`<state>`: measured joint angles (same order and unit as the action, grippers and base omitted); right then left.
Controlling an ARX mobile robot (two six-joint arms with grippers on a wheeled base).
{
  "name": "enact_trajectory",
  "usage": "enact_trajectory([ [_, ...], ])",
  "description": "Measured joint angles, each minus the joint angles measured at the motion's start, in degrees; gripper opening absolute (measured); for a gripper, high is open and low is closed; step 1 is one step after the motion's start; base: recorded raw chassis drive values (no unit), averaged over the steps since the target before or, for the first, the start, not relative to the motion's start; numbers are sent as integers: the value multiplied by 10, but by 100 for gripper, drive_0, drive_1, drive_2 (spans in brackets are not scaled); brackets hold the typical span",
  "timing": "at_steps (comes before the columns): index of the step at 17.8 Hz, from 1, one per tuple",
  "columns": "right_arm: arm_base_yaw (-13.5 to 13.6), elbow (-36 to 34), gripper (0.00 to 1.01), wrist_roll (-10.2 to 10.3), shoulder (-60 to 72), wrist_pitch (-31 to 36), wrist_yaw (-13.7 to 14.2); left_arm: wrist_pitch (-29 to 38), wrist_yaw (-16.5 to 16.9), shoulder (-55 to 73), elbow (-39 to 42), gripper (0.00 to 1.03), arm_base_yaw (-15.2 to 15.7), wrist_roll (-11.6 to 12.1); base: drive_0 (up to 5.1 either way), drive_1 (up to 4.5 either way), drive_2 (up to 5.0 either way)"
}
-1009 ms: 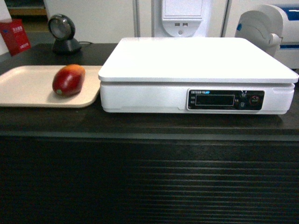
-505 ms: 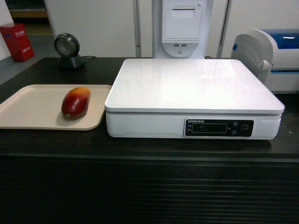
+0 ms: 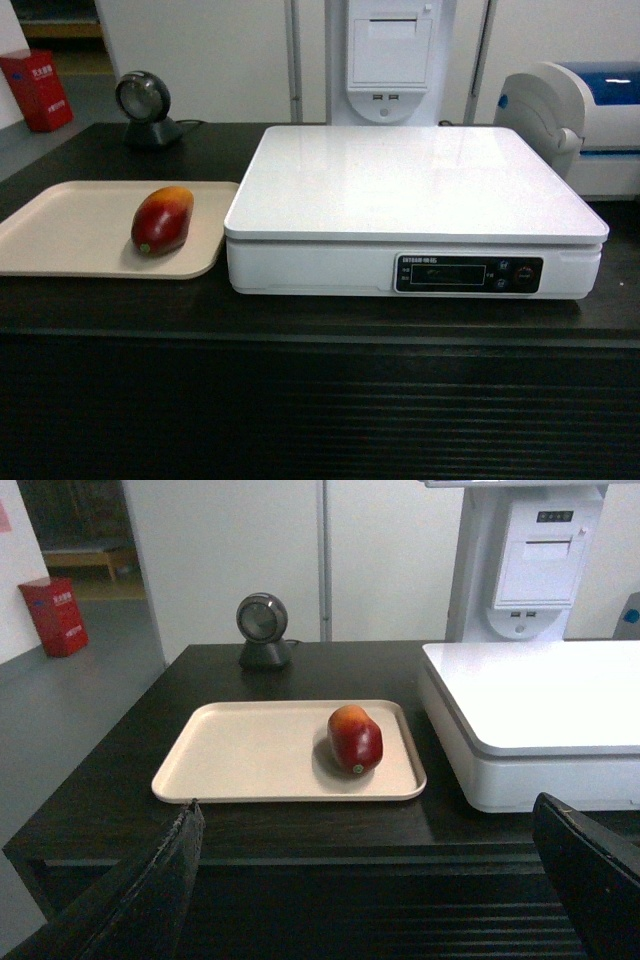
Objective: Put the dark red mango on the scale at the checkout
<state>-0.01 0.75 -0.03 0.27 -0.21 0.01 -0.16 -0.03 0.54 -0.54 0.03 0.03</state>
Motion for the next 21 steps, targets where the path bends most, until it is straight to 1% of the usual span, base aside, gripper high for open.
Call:
enact_trajectory([
  [11,0,0,98,0,0,0,0,-1,0,0,0,98,0,0,0,0,0],
  [12,0,0,98,0,0,0,1,-77,-84,33,-25,98,-38,-23,0,0,0],
  [13,0,0,98,0,0,0,0,-110,-149,81,-46,98,-73,-40,0,0,0],
  [14,0,0,98,0,0,0,0,-103,-190,95,-47,98,-85,-47,0,0,0],
  [15,0,0,98,0,0,-1,0,-87,-199,100,-52,98,-88,-50,0,0,0],
  [16,0,0,98,0,0,0,0,-65,-197,114,-67,98,-91,-50,0,0,0],
  [17,0,0,98,0,0,0,0,-34,-179,141,-80,98,-90,-52,0,0,0],
  [18,0,0,98,0,0,0,0,0,-155,174,-82,98,-81,-49,0,0,0],
  [19,0,0,98,0,0,0,0,41,-125,220,-83,98,-60,-42,0,0,0],
  [20,0,0,98,0,0,0,0,92,-91,279,-92,98,-36,-36,0,0,0],
  [21,0,0,98,0,0,0,0,149,-58,344,-112,98,-14,-25,0,0,0],
])
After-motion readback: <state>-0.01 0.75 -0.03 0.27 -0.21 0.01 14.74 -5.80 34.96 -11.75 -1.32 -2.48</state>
